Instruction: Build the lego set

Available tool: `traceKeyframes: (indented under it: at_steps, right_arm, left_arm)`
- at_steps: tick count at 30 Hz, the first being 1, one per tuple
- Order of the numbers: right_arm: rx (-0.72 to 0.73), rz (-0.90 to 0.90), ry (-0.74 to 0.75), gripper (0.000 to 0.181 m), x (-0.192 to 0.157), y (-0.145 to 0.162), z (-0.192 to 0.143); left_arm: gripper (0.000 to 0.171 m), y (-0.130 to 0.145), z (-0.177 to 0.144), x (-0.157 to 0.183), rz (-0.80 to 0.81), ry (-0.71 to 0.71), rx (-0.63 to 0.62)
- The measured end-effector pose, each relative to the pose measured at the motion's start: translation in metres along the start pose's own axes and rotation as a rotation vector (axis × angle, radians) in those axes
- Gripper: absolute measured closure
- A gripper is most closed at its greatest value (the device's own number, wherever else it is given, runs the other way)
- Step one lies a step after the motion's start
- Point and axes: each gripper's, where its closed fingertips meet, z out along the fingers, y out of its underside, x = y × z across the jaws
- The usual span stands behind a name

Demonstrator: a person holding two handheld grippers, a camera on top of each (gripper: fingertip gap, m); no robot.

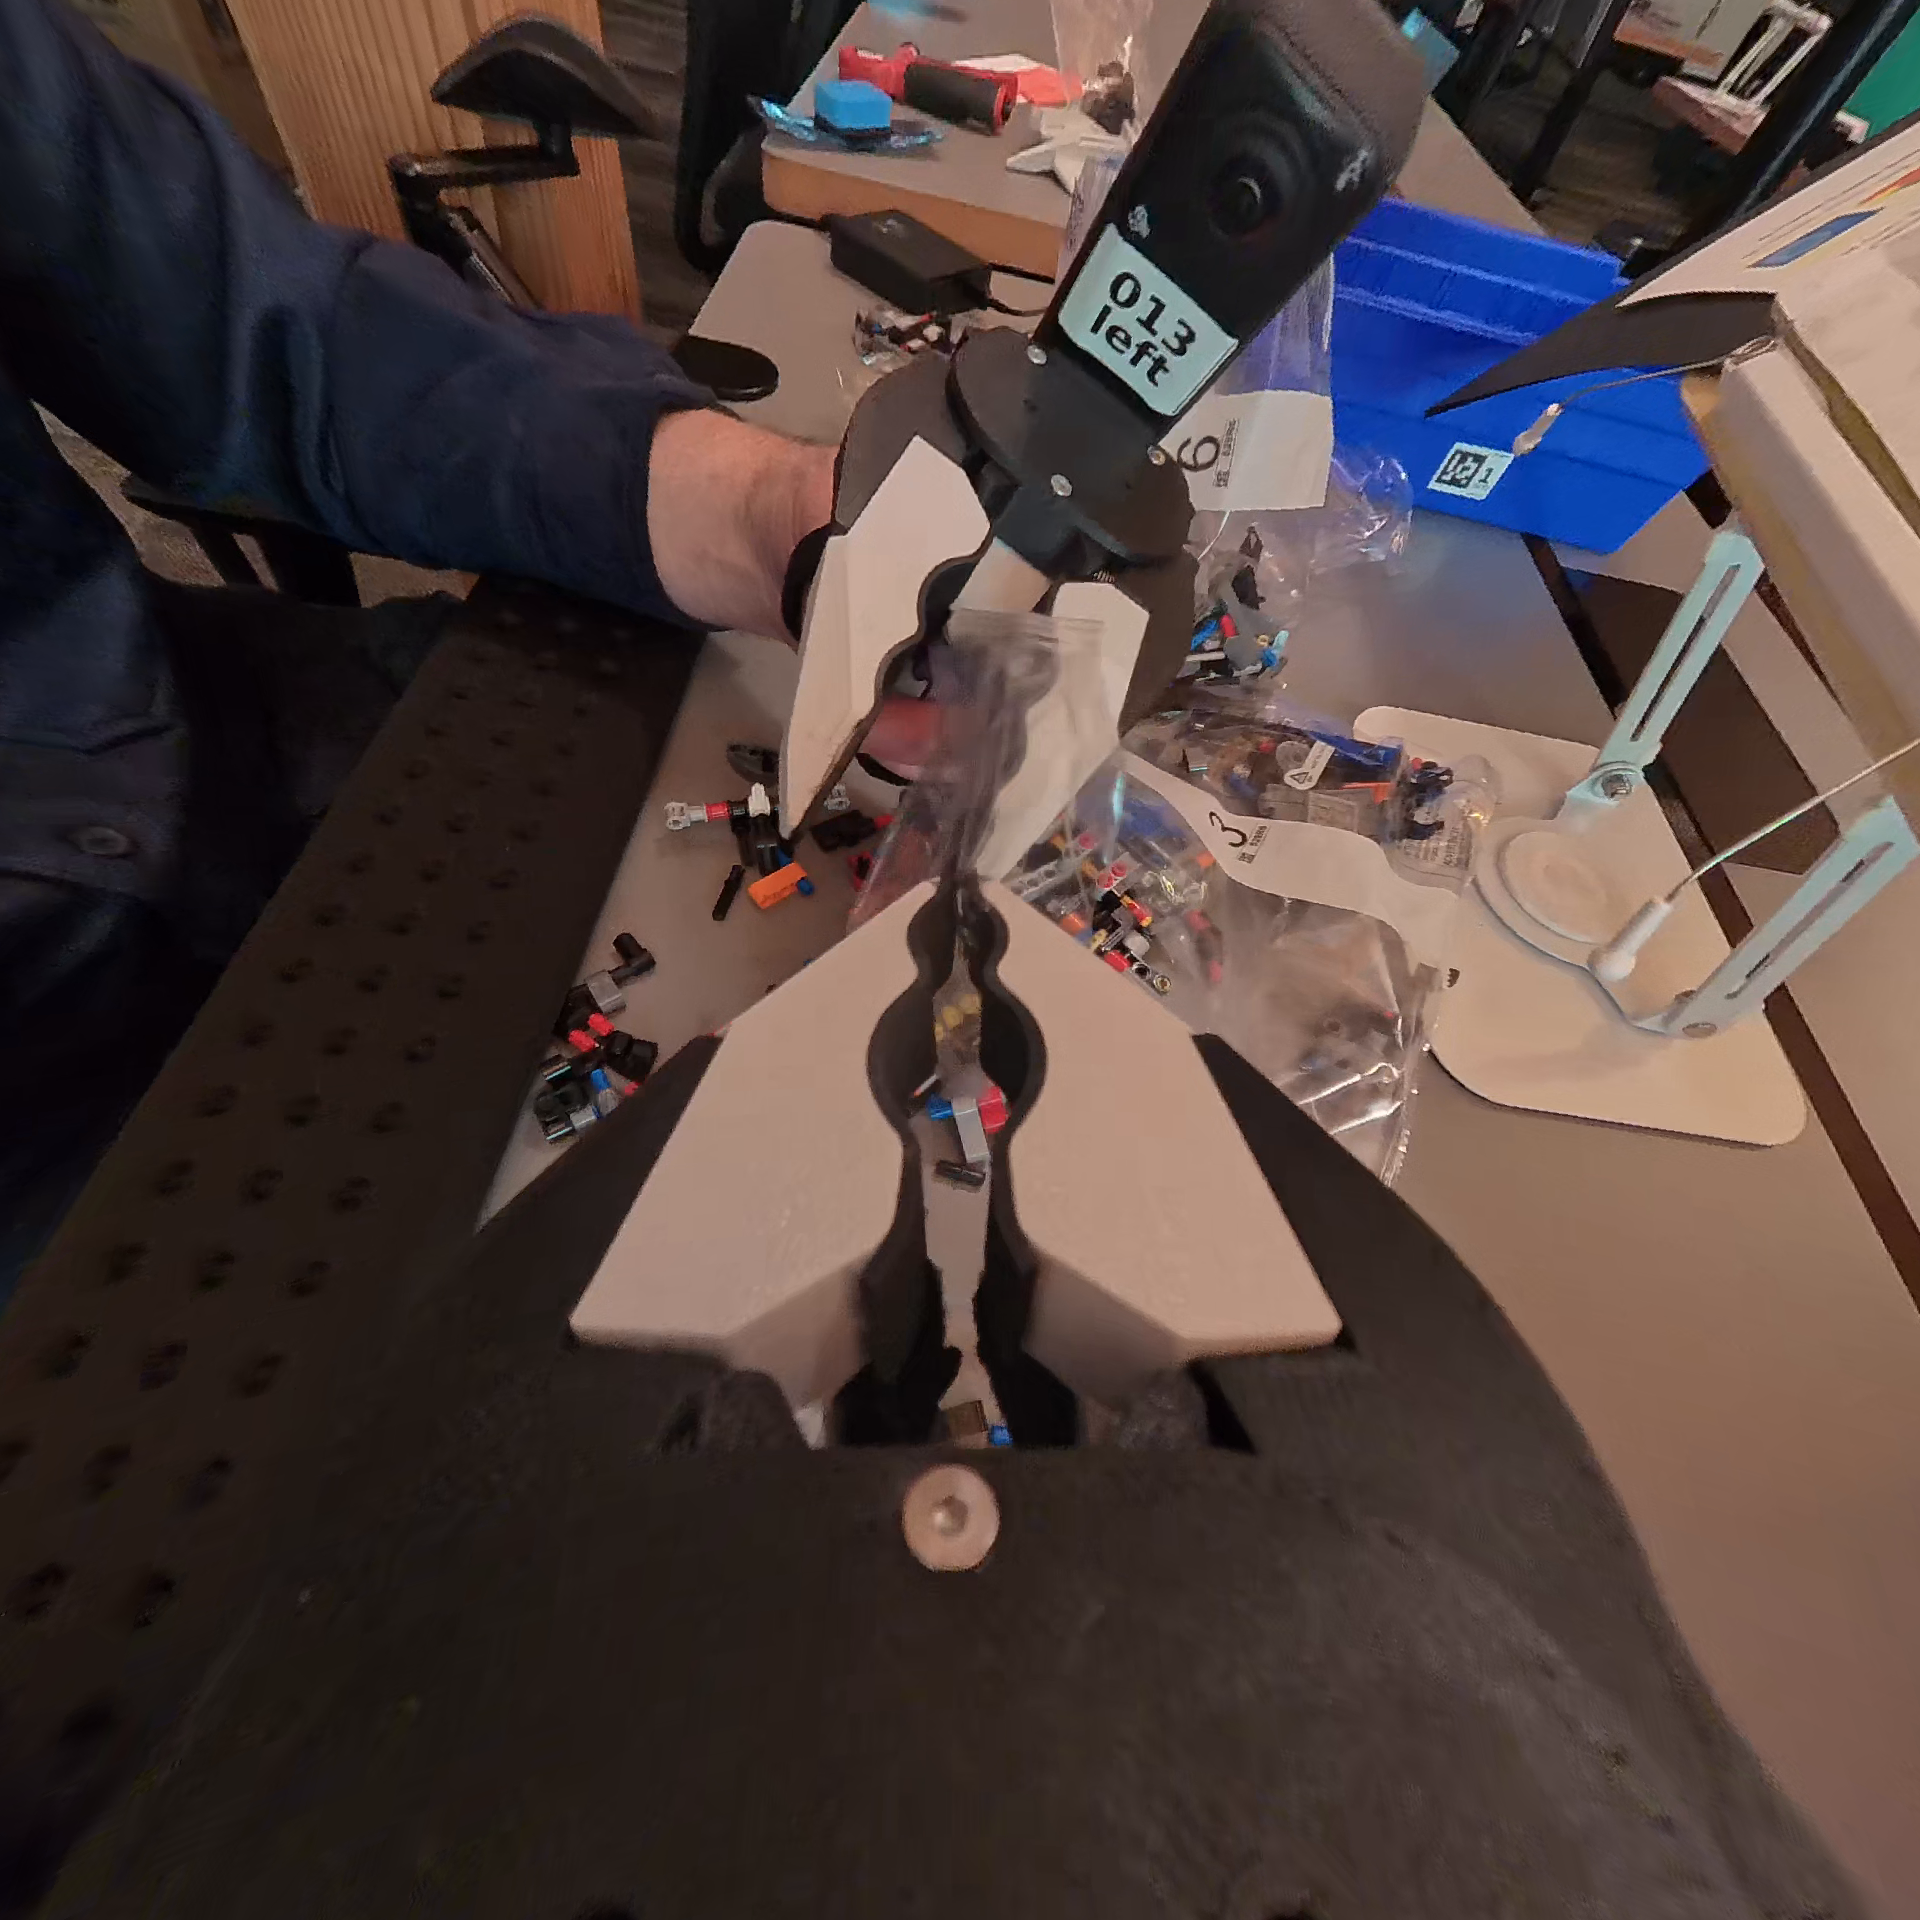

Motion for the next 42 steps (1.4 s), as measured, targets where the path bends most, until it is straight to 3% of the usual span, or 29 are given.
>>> traceKeyframes:
  at_steps: [17,21,35,42]
  right_arm:
    - [0.033,0.045,0.088,0.181,0.018,-0.002,-0.009]
    - [0.054,0.044,0.068,0.181,0.014,-0.007,-0.007]
    - [0.091,0.034,0.083,0.181,0.013,-0.015,-0.015]
    - [0.038,-0.022,0.045,0.181,0.002,-0.009,-0.011]
  left_arm:
    - [0.156,-0.007,-0.01,-0.012,0.023,-0.084,0.044]
    - [0.171,-0.006,-0.011,-0.016,0.059,-0.129,0.029]
    - [0.171,0.002,-0.009,-0.021,0.143,-0.203,-0.04]
    - [0.128,-0.004,-0.018,-0.006,0.073,-0.089,-0.023]
